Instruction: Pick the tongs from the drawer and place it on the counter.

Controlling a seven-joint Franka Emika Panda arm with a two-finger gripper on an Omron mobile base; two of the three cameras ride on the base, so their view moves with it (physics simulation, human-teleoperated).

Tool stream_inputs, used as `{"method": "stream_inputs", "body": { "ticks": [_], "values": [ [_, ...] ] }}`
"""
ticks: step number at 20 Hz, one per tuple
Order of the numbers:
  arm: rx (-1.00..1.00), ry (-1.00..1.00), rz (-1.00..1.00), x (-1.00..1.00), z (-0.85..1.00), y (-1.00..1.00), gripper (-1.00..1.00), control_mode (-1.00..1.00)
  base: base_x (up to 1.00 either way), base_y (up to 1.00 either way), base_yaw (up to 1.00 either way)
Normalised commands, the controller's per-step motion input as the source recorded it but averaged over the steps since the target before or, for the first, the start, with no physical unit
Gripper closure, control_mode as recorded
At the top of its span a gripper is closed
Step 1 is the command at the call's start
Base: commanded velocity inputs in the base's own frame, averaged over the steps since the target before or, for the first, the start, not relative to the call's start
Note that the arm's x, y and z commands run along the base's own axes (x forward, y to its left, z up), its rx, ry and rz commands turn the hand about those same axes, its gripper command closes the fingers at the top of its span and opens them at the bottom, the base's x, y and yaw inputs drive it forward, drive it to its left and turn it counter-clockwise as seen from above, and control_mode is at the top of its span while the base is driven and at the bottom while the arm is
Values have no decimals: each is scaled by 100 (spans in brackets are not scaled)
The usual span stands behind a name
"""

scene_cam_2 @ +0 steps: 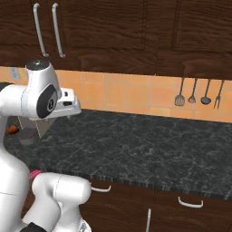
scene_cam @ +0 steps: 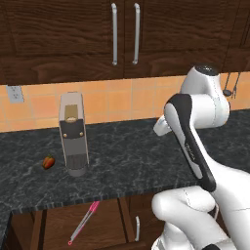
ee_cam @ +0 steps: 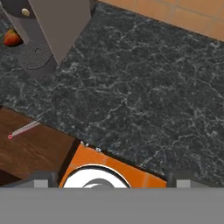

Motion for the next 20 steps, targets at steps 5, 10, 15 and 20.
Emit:
{"method": "stream_inputs", "body": {
  "ticks": [5, 10, 15, 20],
  "values": [
    [-17, 0, 27, -59, -24, 43, -100, -100, 0, 0, 0],
    [-13, 2, 24, -45, -22, 38, -100, -100, 0, 0, 0],
    [-8, 6, 18, -37, -20, 48, -100, -100, 0, 0, 0],
    [-13, 2, 17, -26, -11, 89, -100, -100, 0, 0, 0]
  ]
}}
